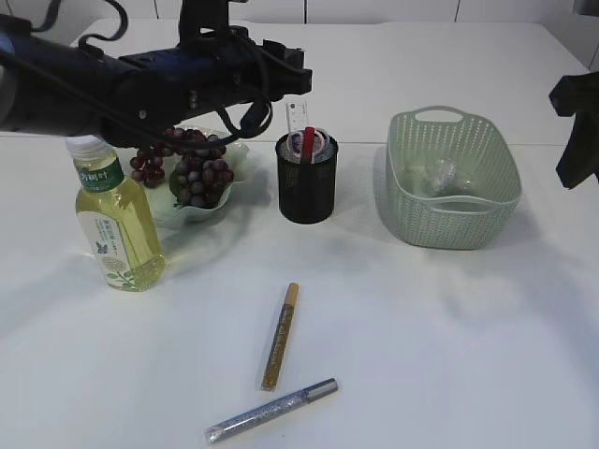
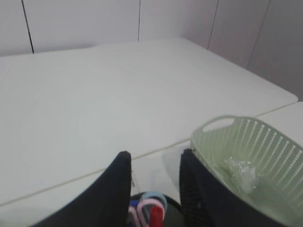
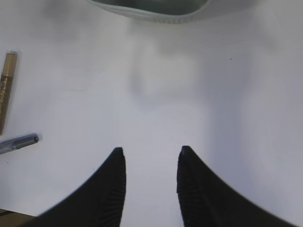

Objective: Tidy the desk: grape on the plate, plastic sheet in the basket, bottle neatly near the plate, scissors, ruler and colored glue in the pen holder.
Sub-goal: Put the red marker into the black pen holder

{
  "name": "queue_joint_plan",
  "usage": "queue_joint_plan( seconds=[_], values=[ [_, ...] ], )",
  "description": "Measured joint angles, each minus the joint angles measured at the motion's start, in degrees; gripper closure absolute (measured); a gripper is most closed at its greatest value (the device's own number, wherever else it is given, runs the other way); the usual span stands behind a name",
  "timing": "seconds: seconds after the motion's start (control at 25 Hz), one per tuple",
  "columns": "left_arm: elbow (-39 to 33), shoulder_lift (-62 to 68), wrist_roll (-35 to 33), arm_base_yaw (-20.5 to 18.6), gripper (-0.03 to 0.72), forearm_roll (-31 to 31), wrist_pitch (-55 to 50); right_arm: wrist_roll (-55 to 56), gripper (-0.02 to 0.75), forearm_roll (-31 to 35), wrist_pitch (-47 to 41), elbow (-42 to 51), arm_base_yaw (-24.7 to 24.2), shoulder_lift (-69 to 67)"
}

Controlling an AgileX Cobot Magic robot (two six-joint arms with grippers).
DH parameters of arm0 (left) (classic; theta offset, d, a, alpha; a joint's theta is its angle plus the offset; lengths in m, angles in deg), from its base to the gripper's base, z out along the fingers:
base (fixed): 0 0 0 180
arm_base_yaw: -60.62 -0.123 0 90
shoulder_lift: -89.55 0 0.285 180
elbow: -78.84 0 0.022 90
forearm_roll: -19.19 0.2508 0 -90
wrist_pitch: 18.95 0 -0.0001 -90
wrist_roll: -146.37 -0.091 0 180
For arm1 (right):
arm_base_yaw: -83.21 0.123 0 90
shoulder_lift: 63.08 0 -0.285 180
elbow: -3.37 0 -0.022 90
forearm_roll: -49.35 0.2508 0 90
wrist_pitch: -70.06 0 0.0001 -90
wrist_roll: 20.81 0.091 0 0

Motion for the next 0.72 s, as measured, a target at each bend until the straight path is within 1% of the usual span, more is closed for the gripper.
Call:
queue_joint_plan(
  seconds=[0.28, 0.44, 0.6, 0.72],
  values=[
    [0.0, -9.4, 0.2, 0.8, 0.428, -1.5, -24.5, 0.0, 0.433, 0.0, 0.0, 0.0, 0.0, 0.0],
    [0.0, -15.4, 0.2, 3.5, 0.428, -0.9, -35.9, 0.0, 0.433, 0.4, 0.0, 0.0, 0.0, 0.0],
    [0.0, -19.7, 0.2, 7.1, 0.428, -0.4, -45.1, 0.0, 0.433, 1.6, 0.0, 0.0, 0.0, 0.0],
    [0.0, -20.9, 0.4, 8.9, 0.428, -2.8, -51.4, 0.0, 0.433, 1.9, 0.0, 0.0, 0.0, 0.0]
  ],
)
